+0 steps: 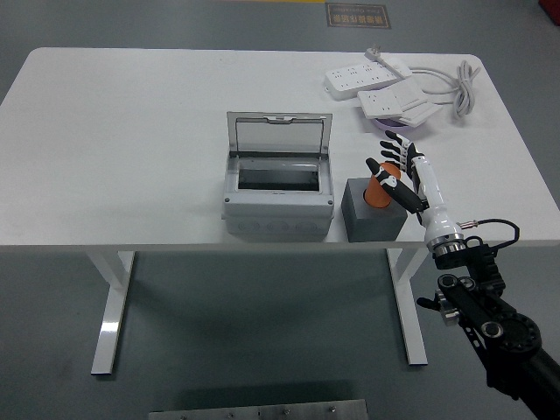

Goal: Fetch the battery,place it into the box,close the lid of the box

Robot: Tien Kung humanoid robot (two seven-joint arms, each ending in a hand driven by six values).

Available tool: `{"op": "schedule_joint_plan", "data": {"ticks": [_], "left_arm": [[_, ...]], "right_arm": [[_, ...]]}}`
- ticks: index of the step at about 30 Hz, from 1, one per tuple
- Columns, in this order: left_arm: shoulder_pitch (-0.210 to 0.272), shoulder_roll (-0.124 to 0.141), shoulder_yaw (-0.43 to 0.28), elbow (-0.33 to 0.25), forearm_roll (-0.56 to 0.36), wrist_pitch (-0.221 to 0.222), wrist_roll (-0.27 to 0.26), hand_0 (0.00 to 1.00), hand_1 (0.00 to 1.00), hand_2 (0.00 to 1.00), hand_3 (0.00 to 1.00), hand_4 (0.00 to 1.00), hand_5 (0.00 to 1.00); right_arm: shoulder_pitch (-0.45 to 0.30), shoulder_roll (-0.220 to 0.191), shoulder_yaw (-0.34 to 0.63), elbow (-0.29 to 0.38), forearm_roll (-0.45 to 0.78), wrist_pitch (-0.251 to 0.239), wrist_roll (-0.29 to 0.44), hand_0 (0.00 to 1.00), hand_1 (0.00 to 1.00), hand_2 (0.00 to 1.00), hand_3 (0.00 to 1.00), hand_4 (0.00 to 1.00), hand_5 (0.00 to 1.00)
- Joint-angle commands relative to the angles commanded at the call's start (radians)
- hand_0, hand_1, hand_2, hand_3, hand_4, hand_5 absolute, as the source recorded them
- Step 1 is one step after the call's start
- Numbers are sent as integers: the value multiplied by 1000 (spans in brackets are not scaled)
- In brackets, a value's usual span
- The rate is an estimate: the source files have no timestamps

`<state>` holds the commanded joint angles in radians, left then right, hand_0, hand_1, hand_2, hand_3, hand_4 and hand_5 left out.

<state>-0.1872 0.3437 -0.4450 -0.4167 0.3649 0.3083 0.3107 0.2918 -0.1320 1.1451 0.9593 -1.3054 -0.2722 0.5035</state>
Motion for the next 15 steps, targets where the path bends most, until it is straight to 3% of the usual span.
{"op": "schedule_joint_plan", "data": {"ticks": [15], "left_arm": [[-8,-5,-10,-1,22,-4,10,628,684,555,591,604,24]], "right_arm": [[7,1,-22,-29,18,0,2,761,799,816,878,961,560]]}}
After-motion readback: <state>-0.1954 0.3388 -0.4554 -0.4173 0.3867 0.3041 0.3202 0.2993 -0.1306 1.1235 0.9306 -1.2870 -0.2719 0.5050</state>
